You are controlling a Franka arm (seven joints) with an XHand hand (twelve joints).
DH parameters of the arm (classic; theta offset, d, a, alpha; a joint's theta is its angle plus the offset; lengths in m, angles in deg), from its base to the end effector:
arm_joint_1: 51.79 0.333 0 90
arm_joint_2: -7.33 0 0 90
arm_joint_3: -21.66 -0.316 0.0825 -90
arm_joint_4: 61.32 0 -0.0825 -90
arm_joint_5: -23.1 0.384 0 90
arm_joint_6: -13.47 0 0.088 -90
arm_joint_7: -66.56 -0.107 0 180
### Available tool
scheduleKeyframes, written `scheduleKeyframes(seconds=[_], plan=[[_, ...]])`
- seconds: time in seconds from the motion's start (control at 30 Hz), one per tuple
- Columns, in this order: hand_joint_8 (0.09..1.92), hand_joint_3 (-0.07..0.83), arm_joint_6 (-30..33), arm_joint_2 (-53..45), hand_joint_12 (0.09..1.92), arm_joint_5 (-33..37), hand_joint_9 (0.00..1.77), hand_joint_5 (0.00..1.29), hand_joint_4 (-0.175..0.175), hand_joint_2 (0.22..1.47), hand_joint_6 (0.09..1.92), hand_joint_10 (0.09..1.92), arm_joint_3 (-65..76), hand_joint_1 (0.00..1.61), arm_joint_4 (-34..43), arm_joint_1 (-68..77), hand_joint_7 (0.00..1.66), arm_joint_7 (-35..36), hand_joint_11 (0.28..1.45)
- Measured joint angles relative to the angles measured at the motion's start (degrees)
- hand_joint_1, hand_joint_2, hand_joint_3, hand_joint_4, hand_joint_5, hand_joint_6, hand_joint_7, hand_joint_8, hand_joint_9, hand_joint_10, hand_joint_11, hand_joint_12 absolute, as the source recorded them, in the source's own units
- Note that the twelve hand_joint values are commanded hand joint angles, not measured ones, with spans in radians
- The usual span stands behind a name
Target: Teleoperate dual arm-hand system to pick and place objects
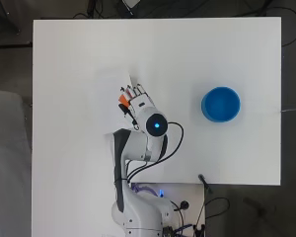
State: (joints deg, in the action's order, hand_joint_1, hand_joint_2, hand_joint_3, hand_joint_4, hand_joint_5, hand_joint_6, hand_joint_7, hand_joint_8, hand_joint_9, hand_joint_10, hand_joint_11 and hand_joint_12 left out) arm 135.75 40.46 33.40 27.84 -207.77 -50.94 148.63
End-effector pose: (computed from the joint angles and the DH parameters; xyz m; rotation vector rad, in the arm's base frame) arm 0.3848 -0.0297 0.4743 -2.4661 -1.8124 -0.3987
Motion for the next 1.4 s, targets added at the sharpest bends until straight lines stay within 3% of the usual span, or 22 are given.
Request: scheduleKeyframes(seconds=[0.07, 0.23, 0.33, 0.43, 0.53, 0.57, 0.6, 0.63, 0.67, 0.7, 0.87, 0.97, 1.03, 1.1, 1.17, 1.23, 1.33, 1.4], plan=[[1.92, -0.005, -3.91, 0.99, 1.90, -2.39, 1.15, 0.64, 0.166, 1.30, 1.50, 1.92, 1.83, 0.86, 3.98, -0.64, 0.80, -3.57, 0.88], [1.92, -0.003, -13.69, 5.61, 1.90, -7.11, 1.08, 0.67, 0.175, 1.27, 1.46, 1.92, 6.61, 0.87, 11.20, -3.07, 0.75, -14.02, 0.78], [1.90, -0.003, -14.40, 7.42, 1.86, -9.03, 1.08, 0.69, 0.175, 1.26, 1.43, 1.92, 11.66, 0.87, 11.85, -3.94, 0.79, -17.16, 0.76], [1.89, -0.001, -13.78, 4.79, 1.88, -10.28, 1.17, 0.71, 0.175, 1.25, 1.42, 1.92, 18.97, 0.89, 13.48, -3.84, 0.89, -15.98, 0.84], [1.78, 0.001, -12.14, -0.17, 1.82, -11.32, 1.14, 0.70, 0.175, 1.25, 1.43, 1.90, 27.32, 0.88, 15.68, -3.22, 0.91, -14.53, 0.82], [1.69, 0.003, -11.47, -2.05, 1.75, -11.33, 1.09, 0.64, 0.049, 1.27, 1.43, 1.84, 30.07, 0.98, 16.54, -2.96, 0.87, -14.42, 0.76], [1.61, 0.003, -10.50, -3.95, 1.66, -11.37, 1.04, 0.59, -0.052, 1.27, 1.43, 1.78, 32.32, 1.07, 17.05, -2.65, 0.85, -14.30, 0.70], [1.55, 0.002, -9.11, -5.97, 1.57, -11.26, 1.00, 0.56, -0.113, 1.28, 1.44, 1.72, 34.04, 1.12, 17.15, -2.32, 0.84, -14.12, 0.65], [1.50, 0.001, -7.51, -7.65, 1.46, -11.01, 0.95, 0.54, -0.145, 1.28, 1.46, 1.66, 35.12, 1.15, 16.90, -2.05, 0.84, -13.80, 0.61], [1.46, 0.001, -5.65, -9.13, 1.34, -10.64, 0.90, 0.52, -0.153, 1.28, 1.50, 1.59, 35.97, 1.16, 16.41, -1.80, 0.84, -13.41, 0.58], [1.43, 0.000, -1.55, -16.54, 0.84, -8.30, 0.82, 0.49, -0.128, 1.30, 1.60, 1.31, 38.66, 1.14, 15.32, -1.17, 0.81, -12.53, 0.60], [1.40, 0.000, -2.83, -20.65, 0.62, -8.19, 0.86, 0.48, -0.160, 1.30, 1.56, 1.10, 38.95, 1.15, 13.90, -1.15, 0.82, -14.71, 0.64], [1.39, 0.000, -3.09, -21.37, 0.56, -8.28, 0.89, 0.49, -0.172, 1.29, 1.54, 1.03, 38.99, 1.16, 12.70, -1.18, 0.83, -16.32, 0.68], [1.35, -0.003, -2.97, -22.05, 0.57, -8.41, 0.90, 0.49, -0.042, 1.24, 0.92, 1.01, 39.17, 1.24, 12.42, -1.28, 0.80, -16.38, 0.67], [1.33, -0.002, -2.73, -23.89, 0.53, -8.41, 0.92, 0.58, -0.005, 1.22, 0.39, 0.85, 39.78, 1.28, 12.30, -1.52, 0.79, -15.84, 0.67], [1.35, -0.002, -2.27, -26.06, 0.27, -8.66, 0.95, 0.62, -0.007, 1.23, 0.14, 0.54, 40.60, 1.28, 12.08, -1.78, 0.76, -15.44, 0.70], [0.47, -0.002, -0.94, -27.59, 0.09, -8.75, 0.98, 0.62, -0.012, 1.22, 0.09, 0.19, 41.05, 0.86, 12.72, -2.09, 0.82, -15.19, 0.69], [0.17, 0.000, -0.75, -27.94, 0.09, -8.95, 0.99, 0.59, -0.022, 1.22, 0.09, 0.09, 41.09, 0.77, 13.70, -2.26, 0.88, -15.83, 0.67]])
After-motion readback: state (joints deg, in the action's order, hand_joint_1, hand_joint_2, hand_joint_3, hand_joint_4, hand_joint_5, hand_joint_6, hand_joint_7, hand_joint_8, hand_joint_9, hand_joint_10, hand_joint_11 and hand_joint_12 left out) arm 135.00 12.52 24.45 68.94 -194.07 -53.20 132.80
